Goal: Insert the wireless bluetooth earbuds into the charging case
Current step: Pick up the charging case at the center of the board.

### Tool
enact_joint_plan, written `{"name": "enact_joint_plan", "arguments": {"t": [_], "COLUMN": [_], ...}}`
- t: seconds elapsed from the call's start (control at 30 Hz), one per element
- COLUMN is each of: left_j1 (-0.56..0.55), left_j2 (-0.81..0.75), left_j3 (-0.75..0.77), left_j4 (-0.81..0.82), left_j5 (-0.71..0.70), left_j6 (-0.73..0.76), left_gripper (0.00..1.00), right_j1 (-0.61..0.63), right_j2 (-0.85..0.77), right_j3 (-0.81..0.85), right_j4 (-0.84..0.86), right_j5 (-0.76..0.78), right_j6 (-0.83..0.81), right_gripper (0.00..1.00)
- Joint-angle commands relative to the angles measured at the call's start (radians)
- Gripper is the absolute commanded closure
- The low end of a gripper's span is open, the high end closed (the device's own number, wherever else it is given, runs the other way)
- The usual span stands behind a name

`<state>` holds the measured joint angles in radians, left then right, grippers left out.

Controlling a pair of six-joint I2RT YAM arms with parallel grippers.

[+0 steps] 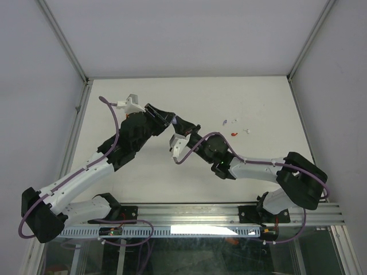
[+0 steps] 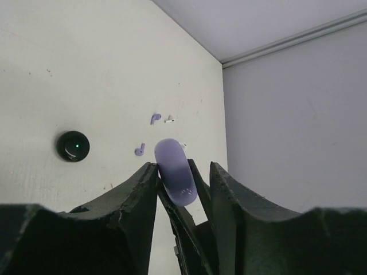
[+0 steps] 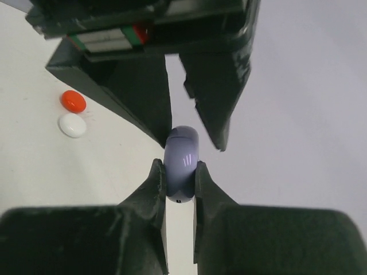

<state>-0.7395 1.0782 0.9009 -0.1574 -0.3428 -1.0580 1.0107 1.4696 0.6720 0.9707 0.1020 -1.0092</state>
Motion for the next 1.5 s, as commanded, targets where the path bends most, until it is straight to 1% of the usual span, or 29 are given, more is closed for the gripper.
{"name": "enact_joint_plan", "arguments": {"t": [0.0,0.1,0.23,0.3,0.37,0.47,0.57,0.7,0.87,0.97,1.07,1.17,1.3,1.4,1.47], "left_j1": [-0.008,-0.009,-0.007,-0.007,-0.005,0.009,0.028,0.063,0.141,0.19,0.198,0.198,0.198,0.198,0.198], "left_j2": [-0.094,-0.137,-0.207,-0.245,-0.283,-0.329,-0.339,-0.31,-0.273,-0.242,-0.201,-0.15,-0.102,-0.074,-0.054], "left_j3": [0.003,-0.026,-0.09,-0.13,-0.181,-0.262,-0.325,-0.367,-0.409,-0.42,-0.411,-0.401,-0.367,-0.365,-0.361], "left_j4": [0.093,0.126,0.214,0.274,0.346,0.471,0.604,0.766,0.94,1.027,1.087,1.189,1.204,1.267,1.306], "left_j5": [-0.024,-0.043,-0.035,-0.012,0.027,0.127,0.253,0.424,0.615,0.705,0.78,0.85,0.895,0.927,0.95], "left_j6": [0.068,0.113,0.235,0.305,0.365,0.41,0.422,0.426,0.373,0.321,0.297,0.272,0.267,0.245,0.228], "left_gripper": [0.55,0.44,0.32,0.28,0.27,0.28,0.3,0.32,0.35,0.37,0.39,0.41,0.44,0.46,0.5], "right_j1": [0.0,-0.012,-0.033,-0.055,-0.096,-0.171,-0.22,-0.256,-0.323,-0.339,-0.342,-0.342,-0.341,-0.34,-0.339], "right_j2": [-0.067,-0.097,-0.152,-0.183,-0.226,-0.265,-0.279,-0.275,-0.256,-0.241,-0.226,-0.2,-0.185,-0.184,-0.186], "right_j3": [0.046,0.045,0.041,0.038,0.026,0.004,-0.022,-0.045,-0.061,-0.056,-0.034,-0.021,-0.017,-0.011,-0.013], "right_j4": [-0.058,-0.083,-0.12,-0.121,-0.114,-0.074,0.005,0.118,0.255,0.305,0.323,0.339,0.388,0.383,0.383], "right_j5": [-0.008,-0.023,-0.058,-0.082,-0.134,-0.241,-0.345,-0.462,-0.572,-0.62,-0.674,-0.696,-0.714,-0.719,-0.715], "right_j6": [0.15,0.238,0.376,0.476,0.615,0.861,1.066,1.279,1.501,1.582,1.63,1.674,1.718,1.721,1.724], "right_gripper": [1.0,1.0,1.0,1.0,1.0,1.0,1.0,1.0,1.0,1.0,1.0,1.0,1.0,1.0,1.0]}}
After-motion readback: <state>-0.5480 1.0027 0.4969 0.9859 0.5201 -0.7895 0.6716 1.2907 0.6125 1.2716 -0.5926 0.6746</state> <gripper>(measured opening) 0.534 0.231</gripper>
